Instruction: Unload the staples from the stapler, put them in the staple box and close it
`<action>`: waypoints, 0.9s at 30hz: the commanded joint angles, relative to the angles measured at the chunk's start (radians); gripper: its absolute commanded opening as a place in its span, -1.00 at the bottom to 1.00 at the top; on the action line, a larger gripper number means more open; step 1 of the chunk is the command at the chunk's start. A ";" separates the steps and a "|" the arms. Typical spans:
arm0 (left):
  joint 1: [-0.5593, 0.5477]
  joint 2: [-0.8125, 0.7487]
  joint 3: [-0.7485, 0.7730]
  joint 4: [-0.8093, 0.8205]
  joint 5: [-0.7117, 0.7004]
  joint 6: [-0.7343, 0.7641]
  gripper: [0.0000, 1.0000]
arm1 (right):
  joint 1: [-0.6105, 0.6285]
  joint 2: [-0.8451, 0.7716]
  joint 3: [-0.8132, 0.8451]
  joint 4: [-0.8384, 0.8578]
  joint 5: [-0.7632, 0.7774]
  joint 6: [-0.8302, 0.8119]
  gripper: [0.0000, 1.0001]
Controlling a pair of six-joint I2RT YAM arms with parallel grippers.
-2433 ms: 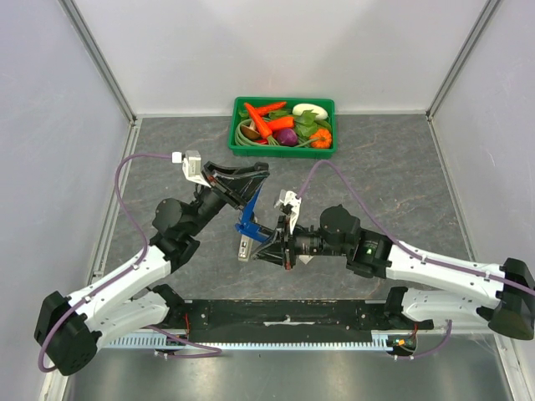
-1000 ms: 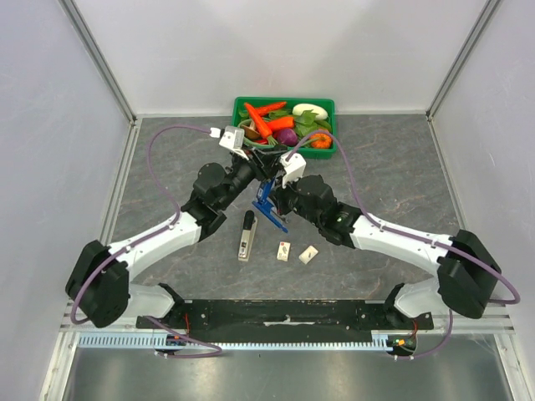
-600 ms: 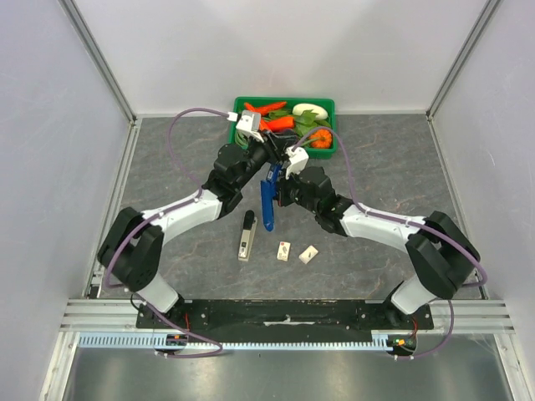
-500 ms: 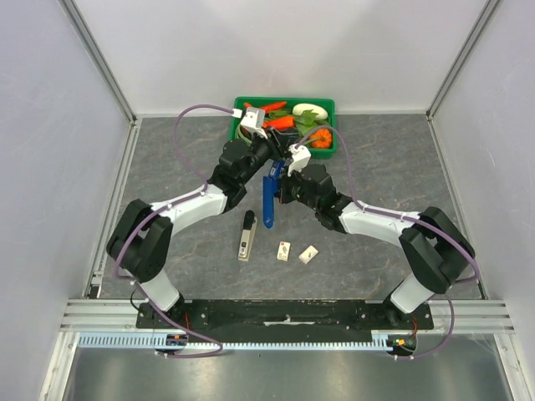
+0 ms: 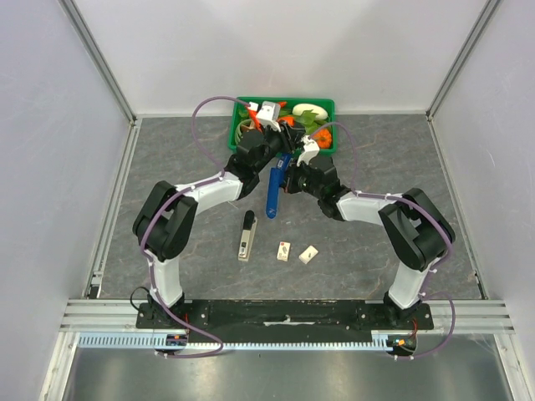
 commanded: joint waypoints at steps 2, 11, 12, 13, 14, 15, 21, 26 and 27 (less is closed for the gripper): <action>-0.016 -0.076 0.084 0.040 0.018 0.051 -0.96 | 0.007 -0.008 0.055 0.020 -0.048 0.024 -1.00; -0.019 -0.309 -0.001 -0.086 0.002 0.093 -0.96 | 0.009 -0.177 0.078 -0.172 0.093 -0.053 -1.00; -0.017 -0.358 -0.019 -0.097 -0.015 0.099 -0.96 | 0.009 -0.212 0.084 -0.236 0.147 -0.077 -1.00; -0.016 -0.392 -0.042 -0.103 -0.027 0.102 -0.96 | 0.009 -0.244 0.091 -0.279 0.170 -0.093 -1.00; -0.017 -0.429 -0.063 -0.113 -0.040 0.105 -0.96 | 0.007 -0.284 0.092 -0.314 0.217 -0.100 -1.00; -0.016 -0.461 -0.082 -0.125 -0.044 0.108 -0.96 | 0.007 -0.321 0.097 -0.360 0.250 -0.105 -1.00; -0.016 -0.650 -0.192 -0.177 -0.133 0.120 -0.96 | 0.007 -0.551 0.074 -0.560 0.307 -0.075 -1.00; -0.017 -0.756 -0.241 -0.212 -0.175 0.120 -0.96 | 0.022 -0.654 0.016 -0.658 0.183 0.016 -1.00; -0.017 -0.771 -0.245 -0.218 -0.179 0.117 -0.96 | 0.041 -0.663 0.009 -0.672 0.180 0.028 -1.00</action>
